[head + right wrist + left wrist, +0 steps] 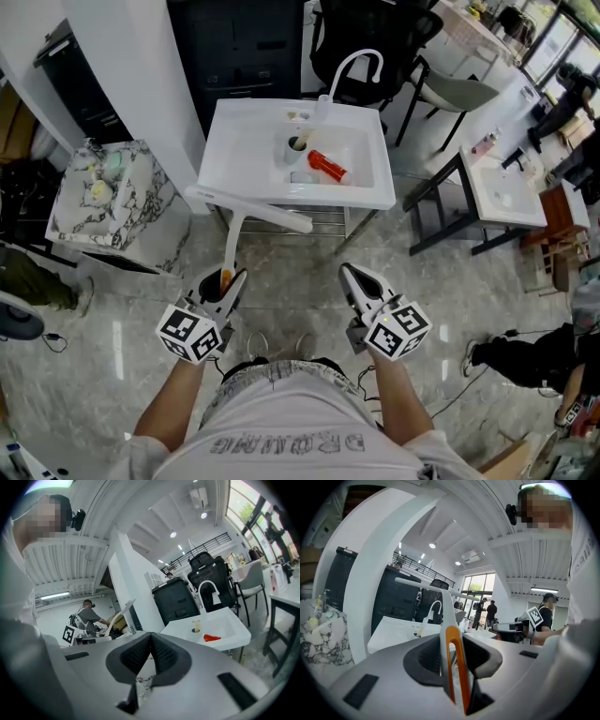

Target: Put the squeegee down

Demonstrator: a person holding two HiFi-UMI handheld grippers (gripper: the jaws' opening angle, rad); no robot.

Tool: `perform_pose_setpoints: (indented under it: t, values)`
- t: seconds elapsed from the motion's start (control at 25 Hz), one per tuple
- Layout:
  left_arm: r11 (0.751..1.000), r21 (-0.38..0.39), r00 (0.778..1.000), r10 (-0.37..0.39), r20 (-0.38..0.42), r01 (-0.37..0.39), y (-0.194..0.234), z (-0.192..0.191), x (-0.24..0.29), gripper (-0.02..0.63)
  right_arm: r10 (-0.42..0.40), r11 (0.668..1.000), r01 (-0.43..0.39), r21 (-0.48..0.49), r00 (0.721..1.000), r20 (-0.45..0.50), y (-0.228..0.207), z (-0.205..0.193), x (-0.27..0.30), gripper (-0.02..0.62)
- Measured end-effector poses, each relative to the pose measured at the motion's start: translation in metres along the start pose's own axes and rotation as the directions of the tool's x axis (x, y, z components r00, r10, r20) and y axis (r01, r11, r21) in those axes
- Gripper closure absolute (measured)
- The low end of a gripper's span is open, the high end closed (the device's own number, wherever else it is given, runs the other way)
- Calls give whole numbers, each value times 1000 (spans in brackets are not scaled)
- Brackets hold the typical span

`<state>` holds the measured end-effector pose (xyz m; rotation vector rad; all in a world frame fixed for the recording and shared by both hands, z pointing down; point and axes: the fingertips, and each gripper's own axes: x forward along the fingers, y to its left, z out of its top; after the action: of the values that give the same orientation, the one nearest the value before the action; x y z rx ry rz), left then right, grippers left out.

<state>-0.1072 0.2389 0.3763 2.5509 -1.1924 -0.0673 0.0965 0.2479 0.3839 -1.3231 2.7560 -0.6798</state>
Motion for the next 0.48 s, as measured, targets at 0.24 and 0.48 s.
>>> perform_pose_setpoints:
  t: [0.24, 0.48]
  values:
    - [1000, 0, 1000, -3, 0, 3, -1, 2, 1, 486, -5, 1000, 5, 3, 1000, 1, -1, 1, -2, 588]
    - [1000, -1, 1000, -5, -4, 5, -1, 1, 2, 486, -5, 1000, 5, 3, 1000, -2, -1, 0, -1, 588]
